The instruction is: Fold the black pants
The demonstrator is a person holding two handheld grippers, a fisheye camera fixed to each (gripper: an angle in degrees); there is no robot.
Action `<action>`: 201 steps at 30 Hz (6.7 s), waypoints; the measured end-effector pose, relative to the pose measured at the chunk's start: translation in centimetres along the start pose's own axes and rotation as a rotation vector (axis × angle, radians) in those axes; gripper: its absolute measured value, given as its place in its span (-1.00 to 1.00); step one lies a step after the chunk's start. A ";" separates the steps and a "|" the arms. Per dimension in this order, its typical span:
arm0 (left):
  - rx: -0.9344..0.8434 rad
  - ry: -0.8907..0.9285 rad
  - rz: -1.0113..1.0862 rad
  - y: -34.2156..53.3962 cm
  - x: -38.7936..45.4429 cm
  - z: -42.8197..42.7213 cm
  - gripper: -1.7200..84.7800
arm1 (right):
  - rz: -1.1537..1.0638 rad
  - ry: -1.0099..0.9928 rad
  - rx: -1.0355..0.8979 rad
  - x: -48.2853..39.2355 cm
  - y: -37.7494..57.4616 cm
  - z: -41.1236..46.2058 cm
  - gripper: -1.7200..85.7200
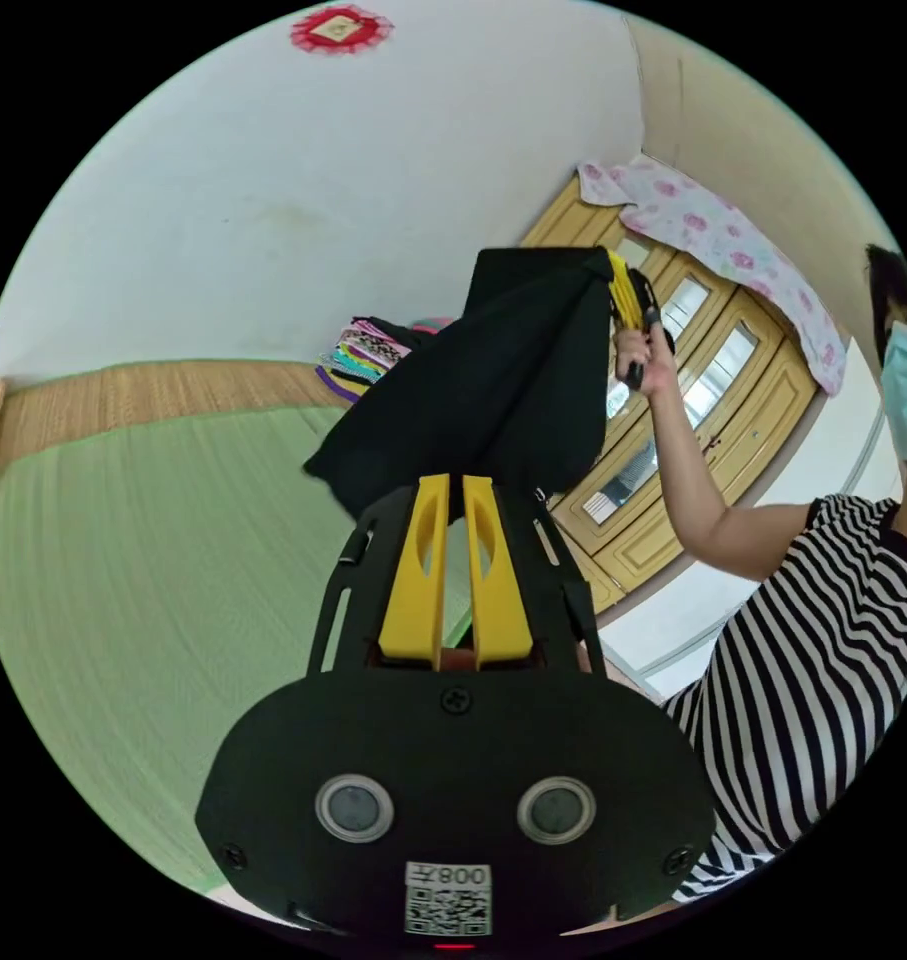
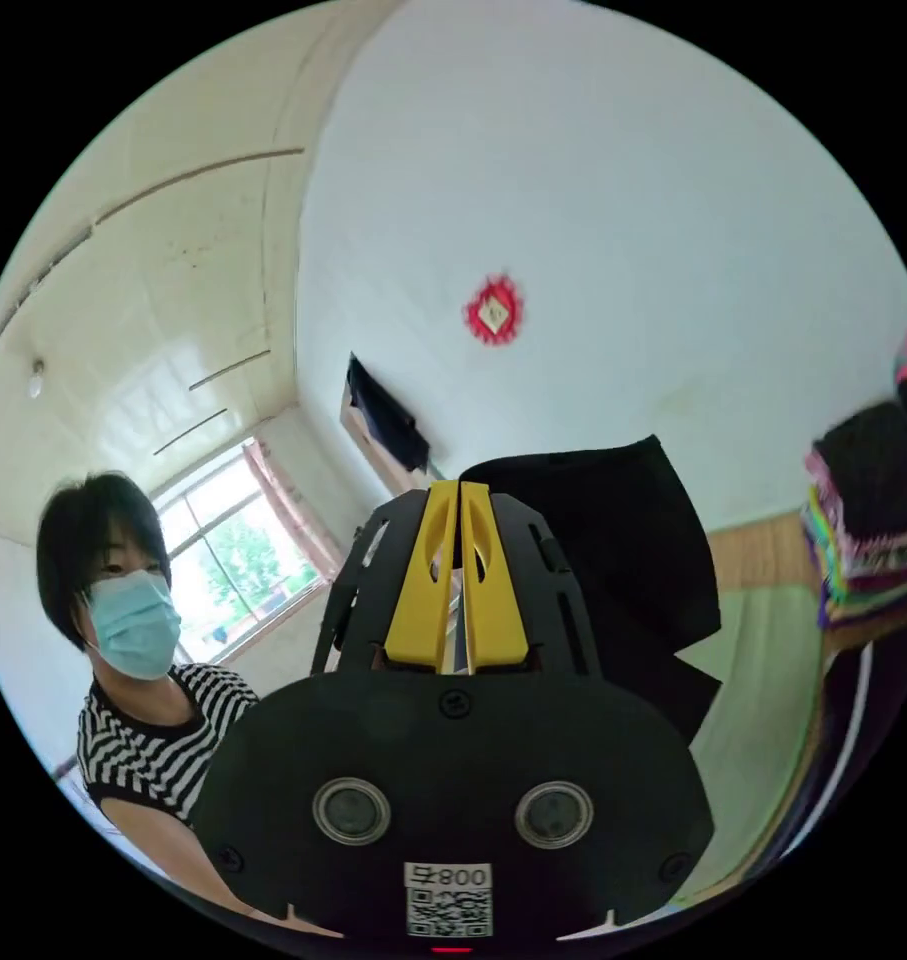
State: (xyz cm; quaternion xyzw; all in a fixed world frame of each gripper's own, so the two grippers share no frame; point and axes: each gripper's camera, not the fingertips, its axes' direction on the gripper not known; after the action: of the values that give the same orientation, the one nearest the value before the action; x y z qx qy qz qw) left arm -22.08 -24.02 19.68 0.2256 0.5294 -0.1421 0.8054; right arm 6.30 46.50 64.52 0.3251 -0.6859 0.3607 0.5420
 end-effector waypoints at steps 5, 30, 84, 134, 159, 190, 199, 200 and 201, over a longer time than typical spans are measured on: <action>-0.034 -0.003 -0.229 6.8 -1.9 -7.3 -0.84 | 0.358 -0.067 -0.200 7.7 14.0 10.7 -0.96; -0.182 -0.199 -0.641 5.3 -11.2 -20.7 -0.68 | 0.521 -0.075 -0.264 1.6 29.1 13.8 -0.96; 0.548 -0.135 -0.831 23.5 -1.0 -67.9 -0.96 | 0.643 0.173 0.143 2.1 29.4 -3.4 -0.96; 0.604 0.011 -0.344 33.2 23.8 -76.4 -0.96 | 0.338 0.071 0.271 -7.7 19.5 -15.3 -0.96; 0.647 0.007 -0.290 39.2 31.7 -76.7 -0.96 | 0.273 0.037 0.297 -7.5 17.8 -20.0 -0.96; 0.684 -0.034 -0.308 38.5 34.1 -77.4 -0.96 | 0.254 0.047 0.331 -3.3 16.4 -24.9 -0.96; 0.706 -0.048 -0.338 37.1 33.2 -77.8 -0.96 | 0.245 0.053 0.345 -2.8 16.5 -25.9 -0.96; 0.707 -0.049 -0.341 36.8 33.0 -77.9 -0.96 | 0.243 0.053 0.347 -2.7 16.5 -26.0 -0.96; 0.708 -0.050 -0.342 36.6 32.9 -77.9 -0.96 | 0.241 0.054 0.350 -2.7 16.5 -26.0 -0.96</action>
State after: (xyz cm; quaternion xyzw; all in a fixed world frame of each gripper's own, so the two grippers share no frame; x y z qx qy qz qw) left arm -53.25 47.78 -29.05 0.3943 0.4576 -0.4534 0.6554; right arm 6.30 77.40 63.48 0.3201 -0.6319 0.5449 0.4486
